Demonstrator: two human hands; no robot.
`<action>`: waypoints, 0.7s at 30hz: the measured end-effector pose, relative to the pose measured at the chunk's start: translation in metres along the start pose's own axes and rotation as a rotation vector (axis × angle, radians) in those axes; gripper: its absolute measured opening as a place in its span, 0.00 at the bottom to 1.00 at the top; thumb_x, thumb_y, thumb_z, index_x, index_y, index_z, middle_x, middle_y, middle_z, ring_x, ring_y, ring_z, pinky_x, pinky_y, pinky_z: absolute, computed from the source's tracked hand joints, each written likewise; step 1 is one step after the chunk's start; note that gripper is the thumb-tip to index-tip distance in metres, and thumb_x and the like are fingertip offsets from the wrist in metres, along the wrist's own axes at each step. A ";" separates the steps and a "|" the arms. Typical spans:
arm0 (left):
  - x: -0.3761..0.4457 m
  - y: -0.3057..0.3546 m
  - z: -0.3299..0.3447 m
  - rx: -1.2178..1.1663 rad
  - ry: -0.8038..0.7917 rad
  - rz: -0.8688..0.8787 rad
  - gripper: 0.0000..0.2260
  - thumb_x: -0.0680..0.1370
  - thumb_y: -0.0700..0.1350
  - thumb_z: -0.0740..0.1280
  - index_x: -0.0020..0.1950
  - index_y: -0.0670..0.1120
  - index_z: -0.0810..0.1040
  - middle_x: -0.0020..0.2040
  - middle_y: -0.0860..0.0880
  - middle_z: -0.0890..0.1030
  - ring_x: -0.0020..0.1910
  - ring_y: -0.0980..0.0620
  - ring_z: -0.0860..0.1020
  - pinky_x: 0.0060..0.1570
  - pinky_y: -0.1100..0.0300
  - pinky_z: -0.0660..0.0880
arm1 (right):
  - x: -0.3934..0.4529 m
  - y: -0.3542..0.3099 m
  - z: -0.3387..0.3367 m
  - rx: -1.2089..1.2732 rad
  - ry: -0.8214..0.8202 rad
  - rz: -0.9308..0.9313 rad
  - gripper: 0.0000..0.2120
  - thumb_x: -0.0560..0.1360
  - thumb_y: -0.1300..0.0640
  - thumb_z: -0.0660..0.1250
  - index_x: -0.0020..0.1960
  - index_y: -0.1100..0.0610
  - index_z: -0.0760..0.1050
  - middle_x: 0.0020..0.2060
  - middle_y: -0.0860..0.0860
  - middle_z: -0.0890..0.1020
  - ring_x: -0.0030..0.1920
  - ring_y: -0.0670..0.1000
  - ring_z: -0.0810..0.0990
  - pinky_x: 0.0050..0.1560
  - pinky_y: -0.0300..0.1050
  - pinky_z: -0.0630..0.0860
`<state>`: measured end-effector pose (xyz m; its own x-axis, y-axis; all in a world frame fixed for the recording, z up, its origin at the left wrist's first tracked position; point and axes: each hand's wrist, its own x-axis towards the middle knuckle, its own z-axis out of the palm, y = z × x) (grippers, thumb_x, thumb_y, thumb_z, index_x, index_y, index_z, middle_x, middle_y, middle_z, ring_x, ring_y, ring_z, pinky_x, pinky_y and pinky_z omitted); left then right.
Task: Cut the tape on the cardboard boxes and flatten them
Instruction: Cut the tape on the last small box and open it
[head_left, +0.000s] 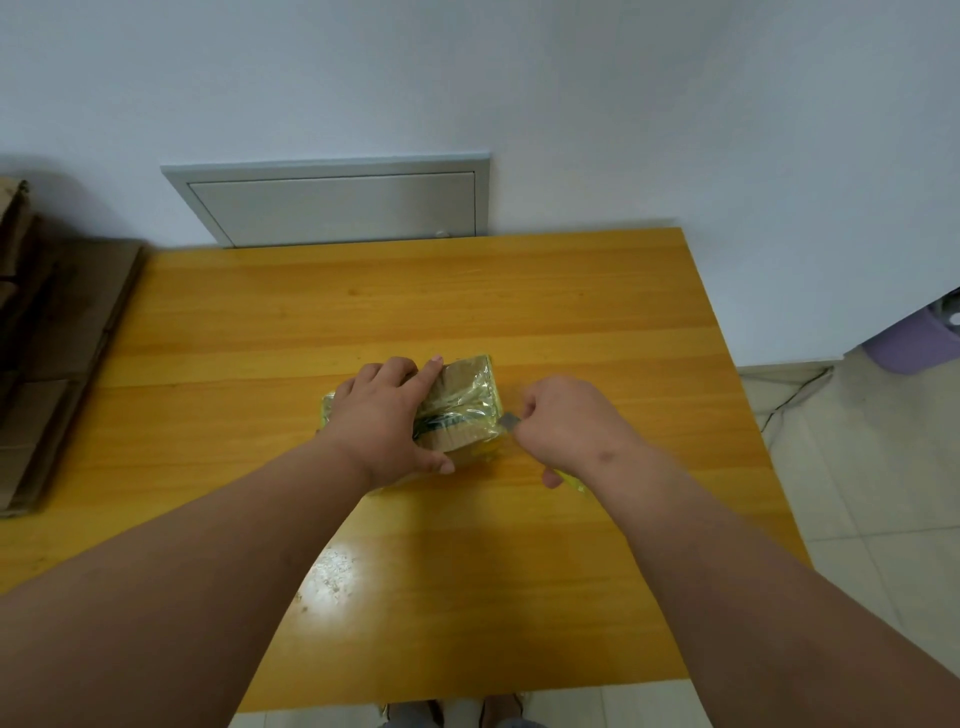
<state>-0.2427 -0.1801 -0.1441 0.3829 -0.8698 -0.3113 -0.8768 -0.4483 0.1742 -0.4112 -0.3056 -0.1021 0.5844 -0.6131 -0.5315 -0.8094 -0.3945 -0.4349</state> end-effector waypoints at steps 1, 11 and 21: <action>-0.001 0.000 0.001 -0.002 0.007 0.000 0.55 0.63 0.71 0.73 0.81 0.58 0.46 0.73 0.52 0.60 0.71 0.47 0.58 0.71 0.49 0.56 | 0.002 0.000 -0.002 0.005 0.051 -0.007 0.05 0.74 0.56 0.60 0.40 0.53 0.72 0.24 0.50 0.80 0.23 0.49 0.81 0.32 0.42 0.73; -0.009 0.003 0.007 -0.017 0.066 -0.003 0.55 0.62 0.70 0.75 0.80 0.58 0.49 0.72 0.52 0.61 0.70 0.46 0.59 0.69 0.50 0.55 | 0.007 -0.007 0.009 -0.022 0.167 -0.025 0.04 0.72 0.59 0.61 0.39 0.53 0.70 0.32 0.51 0.79 0.38 0.57 0.82 0.36 0.43 0.74; -0.011 0.004 0.007 -0.029 0.077 -0.007 0.54 0.62 0.69 0.75 0.80 0.58 0.49 0.72 0.53 0.61 0.71 0.46 0.59 0.70 0.49 0.54 | 0.000 -0.005 0.023 -0.013 0.260 -0.028 0.08 0.74 0.59 0.61 0.37 0.52 0.66 0.34 0.50 0.73 0.41 0.59 0.76 0.35 0.44 0.66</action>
<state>-0.2527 -0.1707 -0.1467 0.4108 -0.8795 -0.2402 -0.8658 -0.4589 0.1994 -0.4058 -0.2878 -0.1164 0.5734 -0.7567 -0.3140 -0.7950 -0.4214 -0.4363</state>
